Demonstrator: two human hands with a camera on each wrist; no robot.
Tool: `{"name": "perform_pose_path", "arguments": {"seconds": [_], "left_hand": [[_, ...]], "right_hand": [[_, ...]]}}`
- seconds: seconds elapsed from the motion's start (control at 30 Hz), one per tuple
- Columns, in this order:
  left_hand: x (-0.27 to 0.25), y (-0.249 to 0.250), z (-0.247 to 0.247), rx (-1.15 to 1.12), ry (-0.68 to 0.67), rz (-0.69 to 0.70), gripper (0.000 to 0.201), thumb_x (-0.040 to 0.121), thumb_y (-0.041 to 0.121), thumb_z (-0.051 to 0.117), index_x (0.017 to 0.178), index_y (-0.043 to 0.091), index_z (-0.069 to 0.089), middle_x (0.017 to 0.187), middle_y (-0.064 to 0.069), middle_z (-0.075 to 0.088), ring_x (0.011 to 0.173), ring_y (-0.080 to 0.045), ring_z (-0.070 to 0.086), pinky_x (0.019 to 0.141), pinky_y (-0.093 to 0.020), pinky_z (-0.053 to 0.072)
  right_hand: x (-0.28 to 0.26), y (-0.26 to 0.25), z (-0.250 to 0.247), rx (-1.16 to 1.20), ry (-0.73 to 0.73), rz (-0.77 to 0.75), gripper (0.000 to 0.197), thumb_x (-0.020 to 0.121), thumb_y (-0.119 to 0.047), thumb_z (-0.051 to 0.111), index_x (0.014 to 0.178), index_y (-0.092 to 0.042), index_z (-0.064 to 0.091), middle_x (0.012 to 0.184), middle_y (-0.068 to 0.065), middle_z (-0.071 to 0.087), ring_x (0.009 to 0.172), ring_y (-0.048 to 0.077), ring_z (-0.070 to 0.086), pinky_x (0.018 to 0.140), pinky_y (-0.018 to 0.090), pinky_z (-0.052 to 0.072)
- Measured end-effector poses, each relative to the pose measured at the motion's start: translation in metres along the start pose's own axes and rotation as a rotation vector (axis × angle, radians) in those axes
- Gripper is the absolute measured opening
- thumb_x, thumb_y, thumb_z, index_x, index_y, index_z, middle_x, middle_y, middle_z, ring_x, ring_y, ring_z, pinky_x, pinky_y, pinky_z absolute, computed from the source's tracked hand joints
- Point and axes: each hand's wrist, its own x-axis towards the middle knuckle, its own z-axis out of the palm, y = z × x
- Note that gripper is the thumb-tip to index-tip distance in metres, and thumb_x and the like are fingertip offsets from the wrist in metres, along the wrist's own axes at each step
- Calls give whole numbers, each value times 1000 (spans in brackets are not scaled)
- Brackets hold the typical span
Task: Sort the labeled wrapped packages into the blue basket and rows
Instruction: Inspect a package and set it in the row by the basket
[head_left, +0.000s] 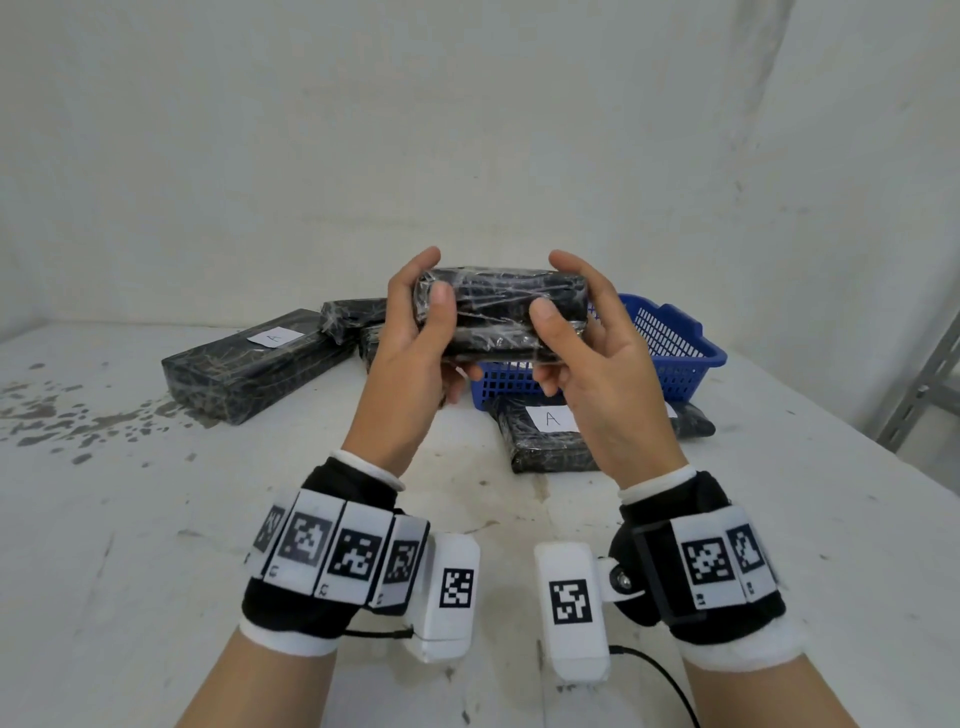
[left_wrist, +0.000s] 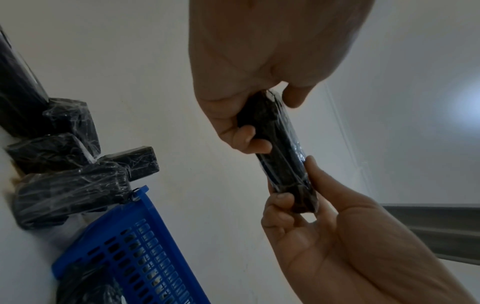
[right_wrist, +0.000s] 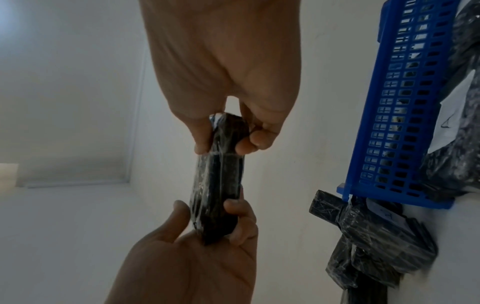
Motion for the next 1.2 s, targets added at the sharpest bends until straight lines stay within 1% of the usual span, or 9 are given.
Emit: {"name": "perform_pose_path", "arguments": {"seconds": [0.23,0.5,0.57,0.7,0.8,0.93,1.03,1.13,1.2], "left_hand": [[2,1,-3,19,31,-24,35,103,37,39,116,8,53,84,-6,59,57,-15,54,49,-33,34],[0,-4,1,84,4,-11,39,97,44,50,114,10,56,79,-5,63,60,-22,56,44,-28,39],[0,-4,1,99,8,-4,35,95,46,53,109,14,57,77,-2,63,60,-20,55,44,-26,39],[0,-2,2,122,-10,-2,29,97,41,50,109,15,54,74,2,61,54,-10,55,43,-16,39],[0,-1,2,124,-47,-43,34,99,49,40,114,20,49,80,-2,61,54,-17,55,43,-23,37],[3,2,-1,-28,-68,-34,13,99,25,52,111,19,51,96,-7,63,72,-19,63,57,-30,52],[5,0,-1,-113,-80,-47,17,96,24,55,112,19,53,105,-4,68,96,-17,67,81,-30,55],[3,-1,0,-132,-70,-65,15,99,24,47,112,17,49,105,-3,69,97,-13,68,85,-28,54],[2,-1,1,-104,-69,-61,19,99,28,48,115,17,48,111,-6,67,102,-16,67,88,-28,55]], "right_hand": [[-2,-5,3,41,20,10,28,100,-27,57,128,-24,61,88,0,64,56,16,51,51,30,44],[-4,-4,8,-6,120,33,16,96,-27,64,112,-23,63,76,-9,65,56,5,56,46,19,42],[-5,-4,10,-2,123,15,18,94,-24,67,111,-22,62,81,-6,66,61,5,60,50,18,47],[-5,-2,13,-20,118,-20,20,90,-22,72,107,-27,62,92,-11,70,93,21,70,78,38,60],[-5,-4,11,-59,113,-69,25,91,-23,72,113,-30,62,98,-11,67,94,11,66,79,32,56],[-5,-7,12,-20,94,-42,51,91,-21,70,138,-31,53,114,-18,70,103,2,68,94,30,56],[-4,-5,10,51,76,-3,61,83,-30,73,140,-29,52,118,5,72,110,20,69,101,39,54],[-3,-5,8,9,48,-8,53,80,-34,73,131,-33,58,117,10,71,107,26,70,89,33,58],[-3,-4,6,-1,51,-6,52,76,-38,74,125,-33,59,108,4,72,93,16,70,78,25,56]]}}
